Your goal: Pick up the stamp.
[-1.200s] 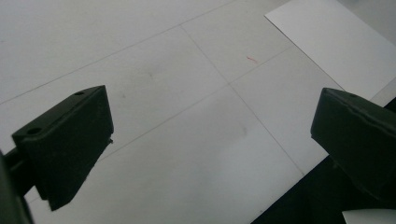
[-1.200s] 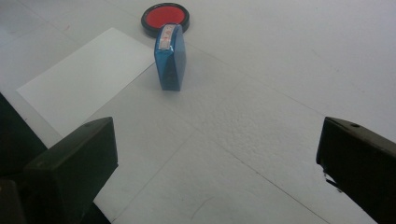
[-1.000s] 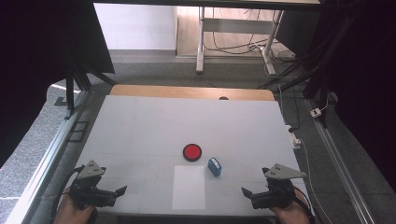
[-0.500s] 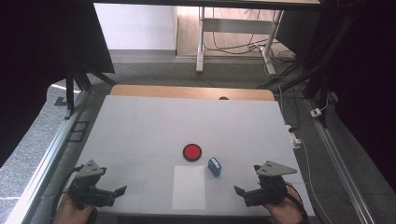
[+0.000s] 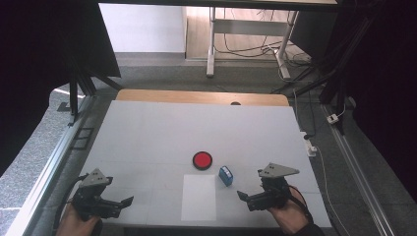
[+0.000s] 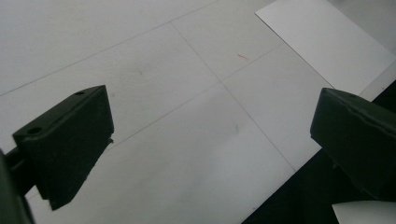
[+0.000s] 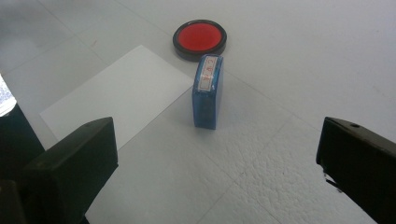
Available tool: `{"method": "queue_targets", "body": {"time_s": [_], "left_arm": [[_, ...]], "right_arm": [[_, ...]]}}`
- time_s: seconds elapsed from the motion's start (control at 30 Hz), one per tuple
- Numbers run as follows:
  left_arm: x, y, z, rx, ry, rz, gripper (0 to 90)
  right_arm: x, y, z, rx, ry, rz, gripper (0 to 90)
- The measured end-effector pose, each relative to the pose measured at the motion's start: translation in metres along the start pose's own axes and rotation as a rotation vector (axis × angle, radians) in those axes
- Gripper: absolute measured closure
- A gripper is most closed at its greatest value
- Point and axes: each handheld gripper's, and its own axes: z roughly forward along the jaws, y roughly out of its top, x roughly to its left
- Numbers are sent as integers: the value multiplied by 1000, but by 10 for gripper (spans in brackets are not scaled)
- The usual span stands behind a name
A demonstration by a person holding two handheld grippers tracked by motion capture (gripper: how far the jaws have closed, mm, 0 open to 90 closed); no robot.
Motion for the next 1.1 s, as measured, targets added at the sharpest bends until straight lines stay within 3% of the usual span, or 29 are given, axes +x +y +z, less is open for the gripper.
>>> {"method": "queue_targets", "body": {"time_s": [0.43, 1.1], "left_arm": [[1, 0, 0, 0, -5, -2, 3], [1, 0, 0, 1, -5, -1, 4]], "right_arm": [[3, 15, 30, 63, -20, -33, 0], [2, 29, 80, 162, -39, -31, 0]]}}
